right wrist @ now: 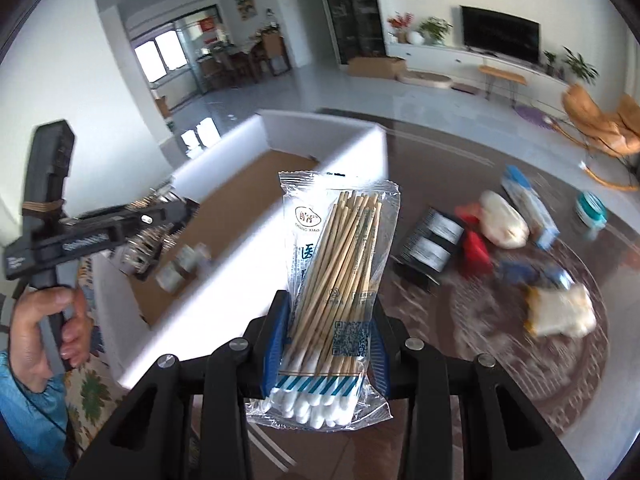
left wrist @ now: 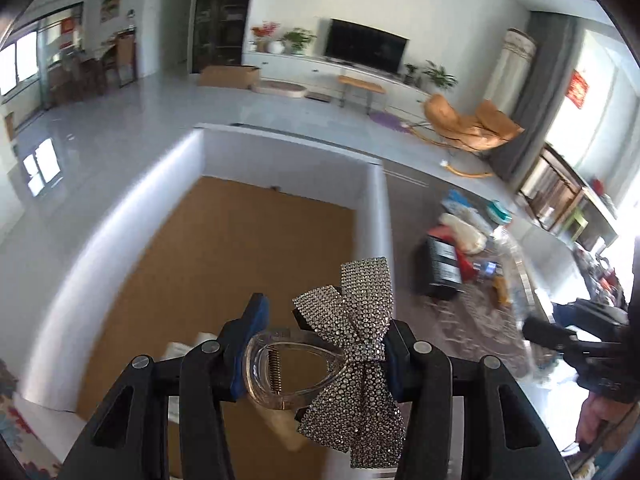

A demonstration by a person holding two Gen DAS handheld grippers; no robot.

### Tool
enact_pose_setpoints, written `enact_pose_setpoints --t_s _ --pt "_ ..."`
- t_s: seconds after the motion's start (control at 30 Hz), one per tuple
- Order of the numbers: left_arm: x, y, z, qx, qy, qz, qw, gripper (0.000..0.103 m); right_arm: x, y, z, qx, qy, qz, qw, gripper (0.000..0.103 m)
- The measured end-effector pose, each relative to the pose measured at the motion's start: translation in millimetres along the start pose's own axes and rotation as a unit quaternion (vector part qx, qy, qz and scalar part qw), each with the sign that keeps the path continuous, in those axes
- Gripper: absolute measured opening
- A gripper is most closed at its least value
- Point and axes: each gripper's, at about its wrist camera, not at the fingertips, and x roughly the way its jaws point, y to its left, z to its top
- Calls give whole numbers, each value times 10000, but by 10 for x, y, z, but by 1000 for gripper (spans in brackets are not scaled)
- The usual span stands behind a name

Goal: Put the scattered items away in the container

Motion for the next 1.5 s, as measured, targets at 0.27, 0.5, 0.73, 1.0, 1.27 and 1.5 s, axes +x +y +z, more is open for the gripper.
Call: enact_pose_setpoints --t_s 0.27,0.5,0.73,1.0,1.27,1.5 --pt "245 979 34 -422 401 703 9958 50 741 1132 656 -752 -72 522 9958 37" --pt "660 1192 -156 -264 1091 1216 9862 56 1511 1319 609 -522 320 435 9972 61" --pt "519 1047 -135 -208 728 1346 9880 86 1608 1154 475 -152 313 392 9986 71" --pt "8 54 -117 472 25 654 9967 87 842 353 -174 -242 -509 -308 9979 72" --pt "-31 -1495 -406 1440 -50 -370 9889 103 222 -1271 -1295 714 -70 -1835 9804 72" --pt "1058 -2579 -1016 1581 761 -695 9820 103 -316 -2073 -1855 1498 31 -2384 9595 72"
